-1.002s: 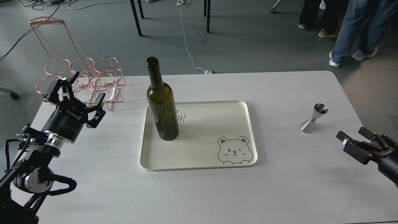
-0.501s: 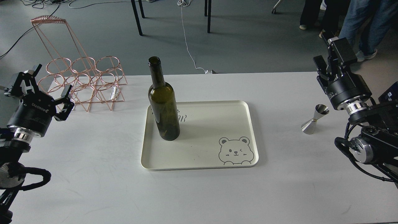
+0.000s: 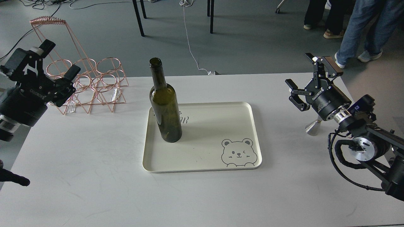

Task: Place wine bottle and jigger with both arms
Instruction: 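Withdraw the right gripper and swing the left gripper toward the bottle, then grasp the green wine bottle neck with the left gripper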

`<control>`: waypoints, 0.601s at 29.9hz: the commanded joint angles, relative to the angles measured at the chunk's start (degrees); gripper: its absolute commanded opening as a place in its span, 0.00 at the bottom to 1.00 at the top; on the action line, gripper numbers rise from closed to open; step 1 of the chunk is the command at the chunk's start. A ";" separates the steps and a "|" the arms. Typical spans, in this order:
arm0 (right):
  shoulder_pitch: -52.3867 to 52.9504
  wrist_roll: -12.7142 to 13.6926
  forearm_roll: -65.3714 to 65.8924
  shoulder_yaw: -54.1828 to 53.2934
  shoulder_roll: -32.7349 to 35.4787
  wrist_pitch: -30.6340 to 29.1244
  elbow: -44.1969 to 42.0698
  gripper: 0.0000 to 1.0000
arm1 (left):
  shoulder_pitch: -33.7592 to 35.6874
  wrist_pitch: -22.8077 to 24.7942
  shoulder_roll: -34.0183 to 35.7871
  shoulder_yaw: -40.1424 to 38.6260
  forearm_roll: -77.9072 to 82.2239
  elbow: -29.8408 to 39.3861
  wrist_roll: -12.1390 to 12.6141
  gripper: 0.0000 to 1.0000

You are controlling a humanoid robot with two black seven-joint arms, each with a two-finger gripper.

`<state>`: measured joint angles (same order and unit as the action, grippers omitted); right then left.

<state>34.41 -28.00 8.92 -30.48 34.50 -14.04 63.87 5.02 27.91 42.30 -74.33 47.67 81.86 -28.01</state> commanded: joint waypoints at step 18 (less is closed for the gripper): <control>-3.65 0.00 0.75 0.07 -1.98 0.33 -0.15 0.99 | 14.91 -13.76 -0.28 9.99 74.83 7.80 0.01 0.98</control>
<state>30.97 -28.00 9.61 -30.41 32.97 -13.77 63.73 16.13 14.28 42.27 -66.88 118.49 90.67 -28.01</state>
